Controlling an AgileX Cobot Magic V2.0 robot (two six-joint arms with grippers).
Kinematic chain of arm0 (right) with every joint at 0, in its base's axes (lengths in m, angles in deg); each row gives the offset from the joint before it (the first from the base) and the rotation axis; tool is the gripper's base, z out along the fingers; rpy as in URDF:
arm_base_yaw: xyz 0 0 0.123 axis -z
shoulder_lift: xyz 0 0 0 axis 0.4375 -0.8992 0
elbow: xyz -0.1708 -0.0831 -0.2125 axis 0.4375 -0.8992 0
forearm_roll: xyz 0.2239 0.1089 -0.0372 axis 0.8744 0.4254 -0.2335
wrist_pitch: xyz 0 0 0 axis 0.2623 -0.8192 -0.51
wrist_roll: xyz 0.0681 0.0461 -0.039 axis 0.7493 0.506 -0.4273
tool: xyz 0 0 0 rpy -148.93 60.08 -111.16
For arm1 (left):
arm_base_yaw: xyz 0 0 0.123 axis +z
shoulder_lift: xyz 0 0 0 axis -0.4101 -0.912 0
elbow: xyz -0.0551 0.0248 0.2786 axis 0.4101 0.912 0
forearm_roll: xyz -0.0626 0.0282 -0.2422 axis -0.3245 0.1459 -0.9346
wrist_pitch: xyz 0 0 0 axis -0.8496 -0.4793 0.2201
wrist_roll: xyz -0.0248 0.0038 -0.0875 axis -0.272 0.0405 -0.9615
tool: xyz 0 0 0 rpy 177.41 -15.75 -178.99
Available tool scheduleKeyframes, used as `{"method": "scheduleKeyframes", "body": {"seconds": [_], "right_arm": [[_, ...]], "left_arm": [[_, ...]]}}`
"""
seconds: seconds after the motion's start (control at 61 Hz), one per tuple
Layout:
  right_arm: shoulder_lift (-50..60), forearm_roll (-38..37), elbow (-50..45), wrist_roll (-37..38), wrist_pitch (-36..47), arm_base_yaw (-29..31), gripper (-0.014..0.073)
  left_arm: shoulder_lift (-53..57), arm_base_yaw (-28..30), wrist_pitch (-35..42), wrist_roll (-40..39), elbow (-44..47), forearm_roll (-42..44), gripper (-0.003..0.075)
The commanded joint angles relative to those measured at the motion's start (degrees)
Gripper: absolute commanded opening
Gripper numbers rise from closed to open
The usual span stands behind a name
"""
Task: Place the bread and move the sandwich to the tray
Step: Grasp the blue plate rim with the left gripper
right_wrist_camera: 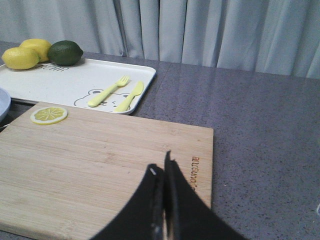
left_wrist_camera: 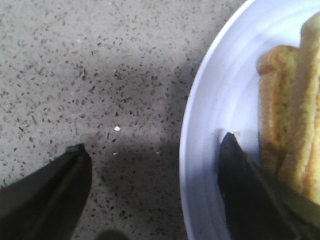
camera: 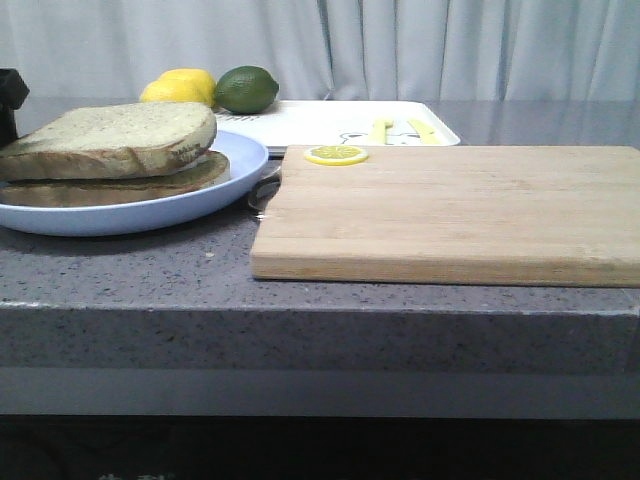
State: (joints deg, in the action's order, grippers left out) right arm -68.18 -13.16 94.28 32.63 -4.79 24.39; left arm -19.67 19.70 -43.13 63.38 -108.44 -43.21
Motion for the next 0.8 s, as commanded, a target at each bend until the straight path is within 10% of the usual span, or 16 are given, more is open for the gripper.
{"method": "scheduleKeyframes", "body": {"seconds": [0.0, 0.311, 0.787], "right_arm": [[-0.41, 0.55, 1.45, -0.57, 4.41, 0.28, -0.0078], [-0.41, 0.55, 1.45, -0.57, 4.41, 0.28, -0.0078], [-0.41, 0.55, 1.45, -0.57, 4.33, 0.28, -0.0078]], "left_arm": [[1.88, -0.33, 2.28, 0.03, -1.98, -0.94, 0.0391], [1.88, -0.33, 2.76, 0.03, -1.98, -1.09, -0.0017], [6.06, 1.12, -3.11, 0.03, -9.94, -5.84, -0.0019]]}}
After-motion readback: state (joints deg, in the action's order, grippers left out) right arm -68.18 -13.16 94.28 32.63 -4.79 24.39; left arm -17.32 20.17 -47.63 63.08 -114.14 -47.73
